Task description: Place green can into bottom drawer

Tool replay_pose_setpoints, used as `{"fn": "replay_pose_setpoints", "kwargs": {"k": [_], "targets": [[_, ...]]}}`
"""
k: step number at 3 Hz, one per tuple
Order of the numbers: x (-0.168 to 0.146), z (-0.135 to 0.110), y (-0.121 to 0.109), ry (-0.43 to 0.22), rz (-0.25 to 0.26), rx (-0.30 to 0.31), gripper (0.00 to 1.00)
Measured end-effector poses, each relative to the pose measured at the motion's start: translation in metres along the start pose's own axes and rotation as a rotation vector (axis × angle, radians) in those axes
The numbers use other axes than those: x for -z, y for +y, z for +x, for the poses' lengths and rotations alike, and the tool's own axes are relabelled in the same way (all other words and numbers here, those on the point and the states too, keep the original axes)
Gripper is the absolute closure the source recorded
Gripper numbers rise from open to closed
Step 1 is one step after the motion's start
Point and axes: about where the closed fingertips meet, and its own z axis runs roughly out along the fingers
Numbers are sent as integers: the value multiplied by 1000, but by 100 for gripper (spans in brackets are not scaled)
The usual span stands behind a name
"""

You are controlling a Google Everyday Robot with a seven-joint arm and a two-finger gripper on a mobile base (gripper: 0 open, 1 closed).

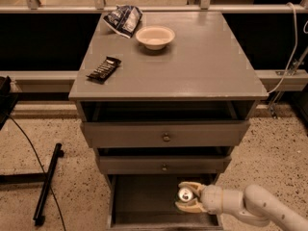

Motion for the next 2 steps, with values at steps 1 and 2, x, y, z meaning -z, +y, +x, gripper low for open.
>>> {"fn": "replay_pose_setpoints", "kwargs": {"k": [1, 2], "targets": [[-32, 41, 11, 20, -4, -12, 100], [-63, 71, 9, 21, 26, -35, 100]]}}
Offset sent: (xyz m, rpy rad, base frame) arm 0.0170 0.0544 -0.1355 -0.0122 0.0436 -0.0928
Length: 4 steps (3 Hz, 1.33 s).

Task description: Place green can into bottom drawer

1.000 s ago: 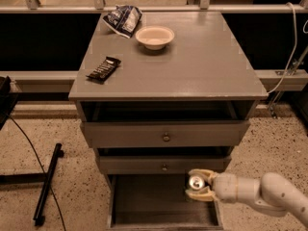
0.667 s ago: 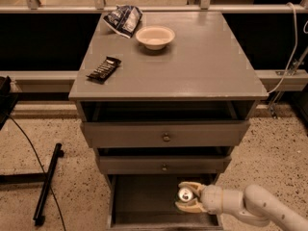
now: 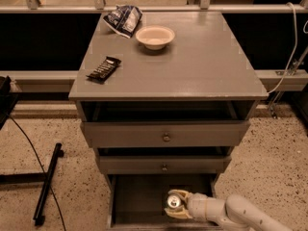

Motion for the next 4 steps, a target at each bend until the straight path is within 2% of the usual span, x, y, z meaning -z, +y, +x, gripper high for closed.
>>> {"fn": "replay_pose_setpoints", "kwargs": {"k": [1, 2, 3, 4], "targets": [[-24, 12, -9, -81, 28, -72, 100], [-27, 19, -11, -94, 34, -90, 100], [-31, 31, -18, -59, 66, -23, 100], [-41, 63, -39, -10, 117, 103, 97]]}}
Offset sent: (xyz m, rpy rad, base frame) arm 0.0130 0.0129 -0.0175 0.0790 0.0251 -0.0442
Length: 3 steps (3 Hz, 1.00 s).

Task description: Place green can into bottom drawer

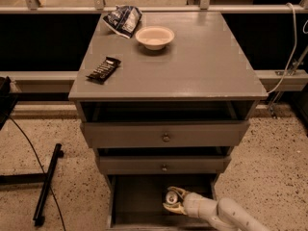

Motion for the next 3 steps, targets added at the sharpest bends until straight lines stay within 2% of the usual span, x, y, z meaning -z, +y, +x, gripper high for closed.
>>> {"fn": "replay_pose_setpoints", "kwargs": {"k": [1, 3], "targets": [[-6, 23, -13, 4, 3, 39, 75], [-18, 77, -24, 62, 1, 11, 28]]}}
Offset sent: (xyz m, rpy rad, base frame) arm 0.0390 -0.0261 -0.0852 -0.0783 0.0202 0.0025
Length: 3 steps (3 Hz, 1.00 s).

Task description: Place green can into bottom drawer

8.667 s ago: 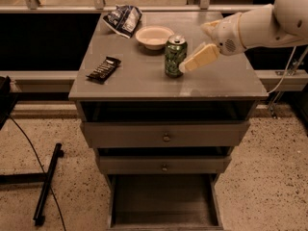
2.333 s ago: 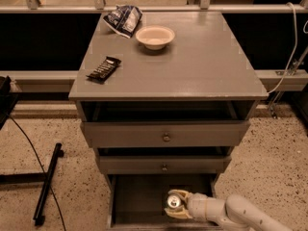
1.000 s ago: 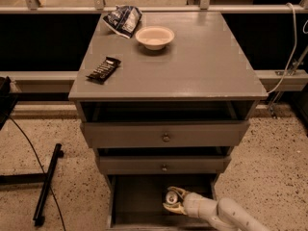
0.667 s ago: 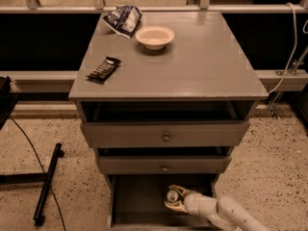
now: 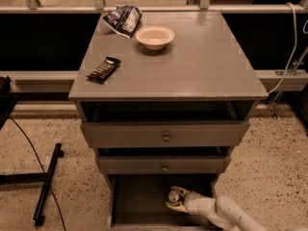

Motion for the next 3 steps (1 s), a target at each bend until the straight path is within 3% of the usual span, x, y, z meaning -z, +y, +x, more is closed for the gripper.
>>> {"fn": "replay_pose_setpoints", "kwargs": {"k": [1, 2, 3], "targets": [[-1, -1, 0, -2, -1, 0, 5], [-2, -1, 1, -3, -3, 0, 0], [27, -2, -2, 3, 19, -39, 0]]}}
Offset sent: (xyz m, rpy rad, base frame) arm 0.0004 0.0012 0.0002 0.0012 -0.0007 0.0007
